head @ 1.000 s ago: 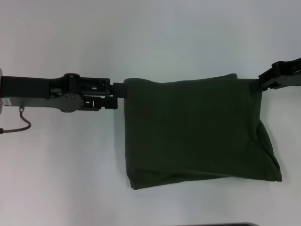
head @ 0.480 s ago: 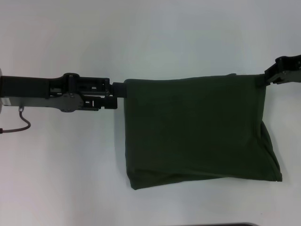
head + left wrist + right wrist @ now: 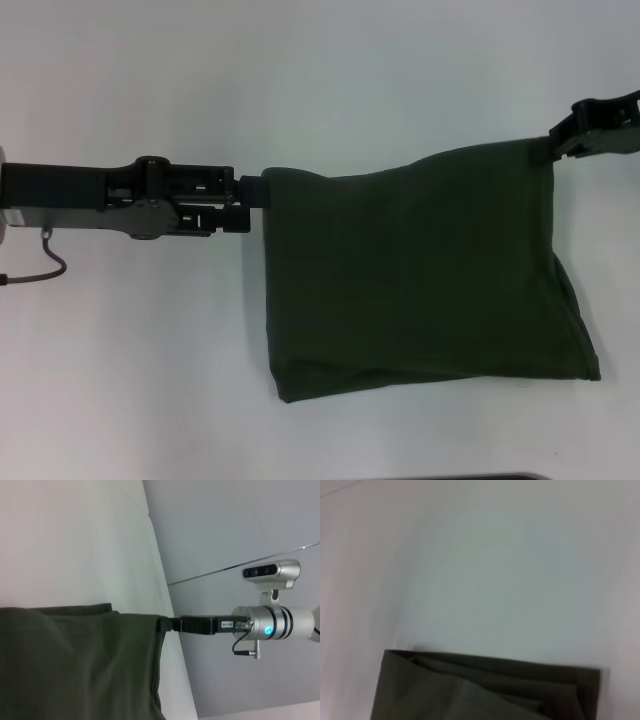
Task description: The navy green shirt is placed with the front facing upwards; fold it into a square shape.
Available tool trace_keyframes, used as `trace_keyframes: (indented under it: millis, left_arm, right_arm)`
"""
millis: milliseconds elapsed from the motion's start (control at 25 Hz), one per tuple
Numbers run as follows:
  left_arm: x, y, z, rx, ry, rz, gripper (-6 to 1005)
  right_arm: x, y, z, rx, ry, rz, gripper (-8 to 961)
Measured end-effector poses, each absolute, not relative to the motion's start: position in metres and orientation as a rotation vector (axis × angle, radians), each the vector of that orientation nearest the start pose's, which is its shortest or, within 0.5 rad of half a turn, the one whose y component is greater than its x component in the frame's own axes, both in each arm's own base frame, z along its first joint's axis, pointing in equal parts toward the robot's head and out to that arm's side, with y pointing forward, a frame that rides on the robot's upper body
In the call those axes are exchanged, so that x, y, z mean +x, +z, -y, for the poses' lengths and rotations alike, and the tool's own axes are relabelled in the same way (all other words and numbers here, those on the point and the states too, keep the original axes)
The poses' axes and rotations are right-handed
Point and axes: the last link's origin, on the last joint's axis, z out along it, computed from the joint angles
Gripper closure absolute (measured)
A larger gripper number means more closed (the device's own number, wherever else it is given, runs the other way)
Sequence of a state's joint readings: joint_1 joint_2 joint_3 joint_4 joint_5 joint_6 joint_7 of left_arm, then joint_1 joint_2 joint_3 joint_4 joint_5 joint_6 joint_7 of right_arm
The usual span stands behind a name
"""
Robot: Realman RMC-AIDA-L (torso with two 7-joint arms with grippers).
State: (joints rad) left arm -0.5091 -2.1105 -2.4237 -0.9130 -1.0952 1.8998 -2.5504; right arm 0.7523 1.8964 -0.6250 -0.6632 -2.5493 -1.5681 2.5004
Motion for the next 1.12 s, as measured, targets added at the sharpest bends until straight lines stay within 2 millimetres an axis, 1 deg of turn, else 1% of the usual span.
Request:
trace_keyframes:
  millis: [160, 480, 720, 1040, 1120]
  left_arm:
    - [-0.225, 0.022, -0.299, -2.572, -0.711, 2.067, 301]
    - [-0.224, 0.021, -0.299, -2.571, -0.714, 2.073, 303]
    - [-0.224, 0.019, -0.299, -2.571, -0.717, 2.083, 301]
    - [-0.224, 0.019, -0.300, -2.567, -0.720, 2.079, 301]
    - [-0.223, 0.019, -0.300, -2.570, -0.720, 2.076, 301]
  right_arm:
    - [0.278, 0.070, -0.385, -2.242, 0.077, -1.822, 919]
    - [0.276, 0.070, -0.394, -2.220, 0.097, -1.788, 918]
    - [0.276, 0.066, -0.393, -2.218, 0.083, -1.792, 918]
    - [0.285, 0.074, -0.391, -2.159, 0.083, -1.835, 904]
    - [0.288, 0.077, -0.392, -2.138, 0.092, -1.839, 781]
